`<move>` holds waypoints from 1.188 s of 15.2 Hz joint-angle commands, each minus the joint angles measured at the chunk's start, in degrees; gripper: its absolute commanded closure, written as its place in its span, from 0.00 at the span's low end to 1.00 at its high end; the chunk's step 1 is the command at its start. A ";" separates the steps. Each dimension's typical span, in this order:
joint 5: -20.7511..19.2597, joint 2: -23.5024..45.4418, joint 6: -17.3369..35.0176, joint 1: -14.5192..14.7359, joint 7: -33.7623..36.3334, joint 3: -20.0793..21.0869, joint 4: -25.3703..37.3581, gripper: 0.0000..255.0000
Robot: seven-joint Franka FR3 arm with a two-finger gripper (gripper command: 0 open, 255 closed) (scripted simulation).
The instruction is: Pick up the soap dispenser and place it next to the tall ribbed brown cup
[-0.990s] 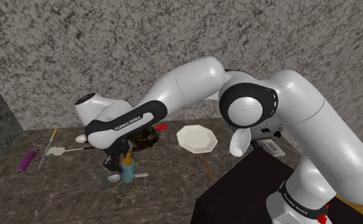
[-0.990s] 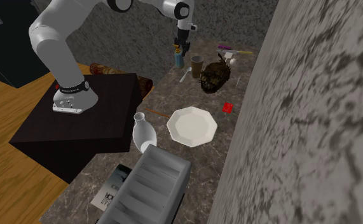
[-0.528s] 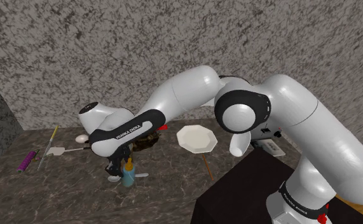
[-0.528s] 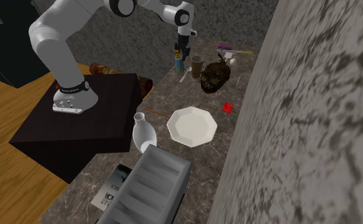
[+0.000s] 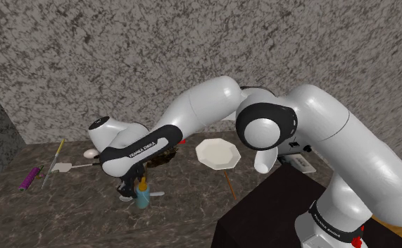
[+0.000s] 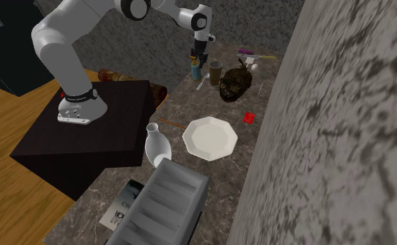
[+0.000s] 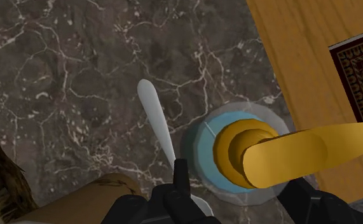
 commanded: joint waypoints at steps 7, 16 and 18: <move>0.00 -0.01 0.01 0.00 0.00 0.00 0.00 0.00; 0.43 -1.94 -5.94 0.35 -0.38 0.30 4.04 0.00; 0.43 -1.94 -5.94 0.35 -0.38 0.30 4.04 0.00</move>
